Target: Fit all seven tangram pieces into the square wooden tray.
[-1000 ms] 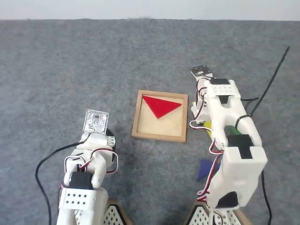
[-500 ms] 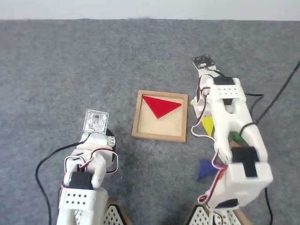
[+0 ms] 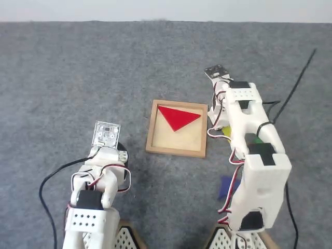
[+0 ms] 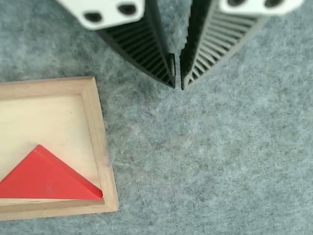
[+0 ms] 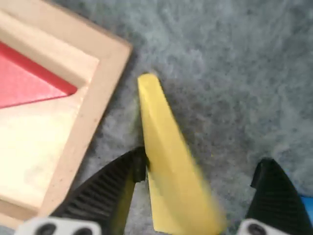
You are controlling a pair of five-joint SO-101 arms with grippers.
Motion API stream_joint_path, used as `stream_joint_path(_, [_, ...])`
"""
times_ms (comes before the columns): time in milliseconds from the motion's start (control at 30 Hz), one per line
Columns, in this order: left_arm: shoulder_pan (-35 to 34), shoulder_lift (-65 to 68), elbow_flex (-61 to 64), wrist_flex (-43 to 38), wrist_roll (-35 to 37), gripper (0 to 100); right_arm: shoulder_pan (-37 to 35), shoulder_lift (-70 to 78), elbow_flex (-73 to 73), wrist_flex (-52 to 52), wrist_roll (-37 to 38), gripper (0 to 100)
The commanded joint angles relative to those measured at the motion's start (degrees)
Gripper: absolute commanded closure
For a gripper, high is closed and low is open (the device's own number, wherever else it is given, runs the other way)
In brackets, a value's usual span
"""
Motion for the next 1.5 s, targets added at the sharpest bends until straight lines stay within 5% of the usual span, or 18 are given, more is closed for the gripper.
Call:
stream_joint_path(0, [-0.3, -0.8, -0.5, 0.4, 0.3, 98, 0.5, 0.0, -1.5, -0.3, 0.5, 72.4])
stream_joint_path(300, [-0.3, -0.8, -0.5, 0.4, 0.3, 98, 0.4, -4.7, -1.4, 3.6, -6.2, 95.2])
stream_joint_path(633, [-0.3, -0.8, -0.5, 0.4, 0.3, 98, -6.4, -16.1, -1.6, 9.4, -14.8, 95.5])
stream_joint_path(900, [-0.3, -0.8, -0.5, 0.4, 0.3, 98, -20.3, -19.8, -3.6, 8.7, -18.5, 95.1])
stream_joint_path(1300, [-0.3, -0.8, -0.5, 0.4, 0.3, 98, -31.0, -12.7, -4.1, -0.3, -43.8, 94.6])
stream_joint_path(1467, [-0.3, -0.8, -0.5, 0.4, 0.3, 98, -33.4, -12.1, -4.7, 0.0, -53.5, 86.8])
